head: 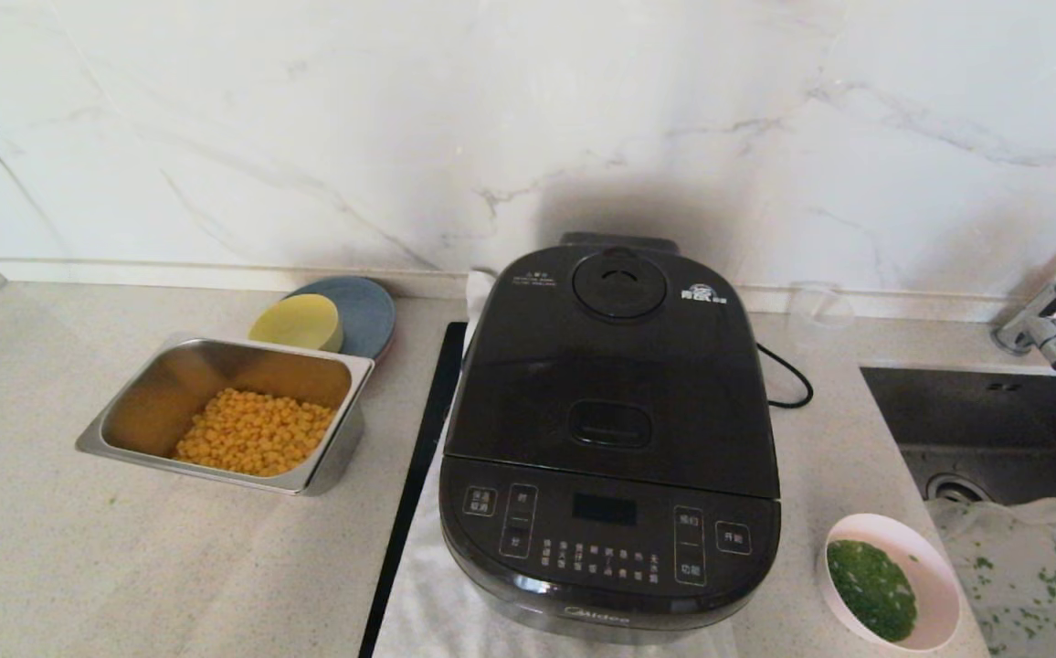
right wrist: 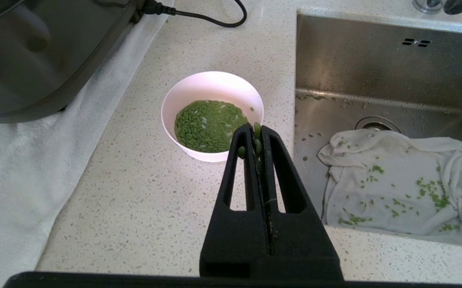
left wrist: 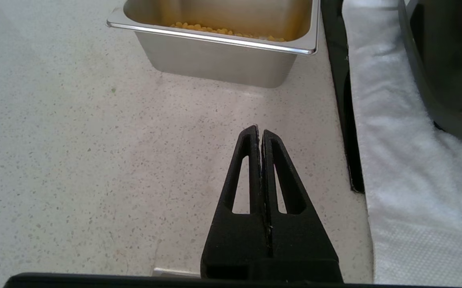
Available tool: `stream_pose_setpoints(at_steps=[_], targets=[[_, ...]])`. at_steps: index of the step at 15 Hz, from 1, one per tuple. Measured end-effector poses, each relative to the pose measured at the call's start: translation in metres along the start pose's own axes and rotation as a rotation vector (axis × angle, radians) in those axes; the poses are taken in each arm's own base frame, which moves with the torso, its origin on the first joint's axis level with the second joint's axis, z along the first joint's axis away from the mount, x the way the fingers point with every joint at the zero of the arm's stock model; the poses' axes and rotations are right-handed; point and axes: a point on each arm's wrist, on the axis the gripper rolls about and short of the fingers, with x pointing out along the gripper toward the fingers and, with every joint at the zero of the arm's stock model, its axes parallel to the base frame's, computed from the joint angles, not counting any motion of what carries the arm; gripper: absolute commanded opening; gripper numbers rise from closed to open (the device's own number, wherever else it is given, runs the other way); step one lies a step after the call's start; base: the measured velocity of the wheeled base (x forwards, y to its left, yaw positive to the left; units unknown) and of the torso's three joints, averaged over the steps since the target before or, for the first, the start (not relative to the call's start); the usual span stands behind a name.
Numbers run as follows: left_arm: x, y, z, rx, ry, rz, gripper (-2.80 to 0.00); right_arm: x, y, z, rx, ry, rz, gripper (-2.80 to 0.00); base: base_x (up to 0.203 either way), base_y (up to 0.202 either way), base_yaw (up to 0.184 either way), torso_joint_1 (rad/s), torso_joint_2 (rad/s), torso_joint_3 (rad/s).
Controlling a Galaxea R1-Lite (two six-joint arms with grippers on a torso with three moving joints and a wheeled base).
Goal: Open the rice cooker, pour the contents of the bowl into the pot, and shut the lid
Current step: Open the rice cooker
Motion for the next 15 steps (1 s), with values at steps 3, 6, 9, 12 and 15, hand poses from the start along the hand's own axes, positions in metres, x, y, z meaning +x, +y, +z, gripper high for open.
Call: stream_pose_setpoints(at_steps=[3, 6, 9, 12, 15], targets=[[0.000, 0.000, 0.000, 0.010, 0.002, -0.001, -2.80, 0.000, 0.000, 0.000, 0.000, 0.000, 0.000, -2.80, 0.000, 0.000, 0.000, 0.000, 0.00, 0.000], [0.000, 0.000, -0.001, 0.025, 0.014, -0.005, -2.80, 0.000, 0.000, 0.000, 0.000, 0.000, 0.000, -2.80, 0.000, 0.000, 0.000, 0.000, 0.00, 0.000], [-0.006, 0.000, 0.025, 0.055, -0.055, -0.026, -2.80, 0.000, 0.000, 0.000, 0.000, 0.000, 0.000, -2.80, 0.000, 0.000, 0.000, 0.000, 0.00, 0.000], [-0.006, 0.000, 0.075, 0.072, -0.089, -0.080, -2.80, 0.000, 0.000, 0.000, 0.000, 0.000, 0.000, -2.80, 0.000, 0.000, 0.000, 0.000, 0.00, 0.000], [0.019, -0.001, 0.141, 0.025, -0.060, -0.148, -2.80, 0.000, 0.000, 0.000, 0.000, 0.000, 0.000, -2.80, 0.000, 0.000, 0.000, 0.000, 0.00, 0.000]])
